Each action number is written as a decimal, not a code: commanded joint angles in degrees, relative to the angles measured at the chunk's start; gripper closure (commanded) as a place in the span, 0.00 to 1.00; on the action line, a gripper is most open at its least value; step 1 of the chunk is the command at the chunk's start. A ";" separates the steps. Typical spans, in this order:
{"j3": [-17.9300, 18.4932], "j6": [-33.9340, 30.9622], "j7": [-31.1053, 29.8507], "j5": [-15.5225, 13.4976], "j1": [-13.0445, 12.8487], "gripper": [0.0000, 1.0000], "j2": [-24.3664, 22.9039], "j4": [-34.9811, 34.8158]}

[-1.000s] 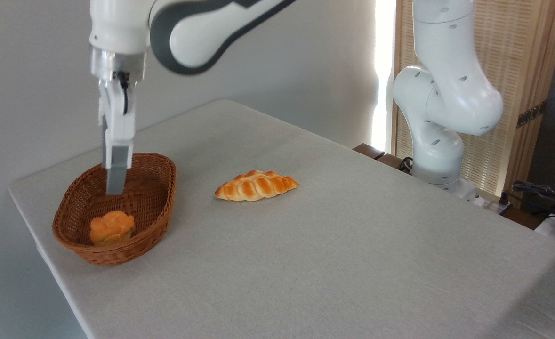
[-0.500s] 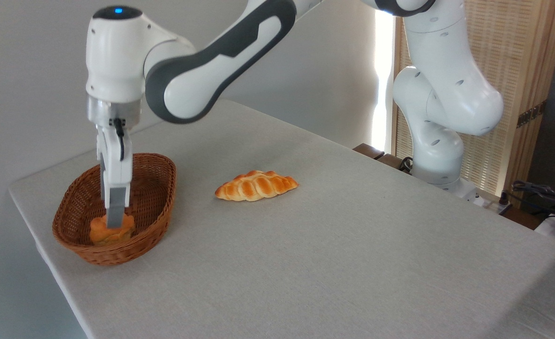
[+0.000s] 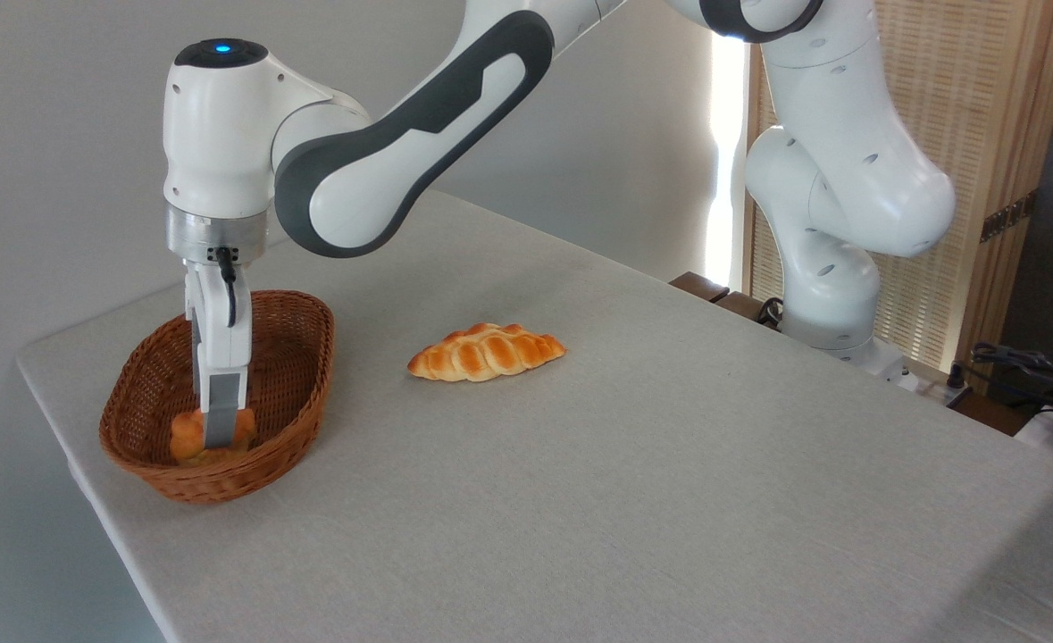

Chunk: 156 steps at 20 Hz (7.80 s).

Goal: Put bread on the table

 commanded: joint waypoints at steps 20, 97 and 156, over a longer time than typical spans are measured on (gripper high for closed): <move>-0.52 0.97 0.69 3.36 0.41 0.65 1.58 0.42; 11.52 -30.15 34.79 -0.42 0.67 0.00 -21.53 -16.11; 17.23 -46.23 0.16 1.42 2.87 0.00 -19.25 9.30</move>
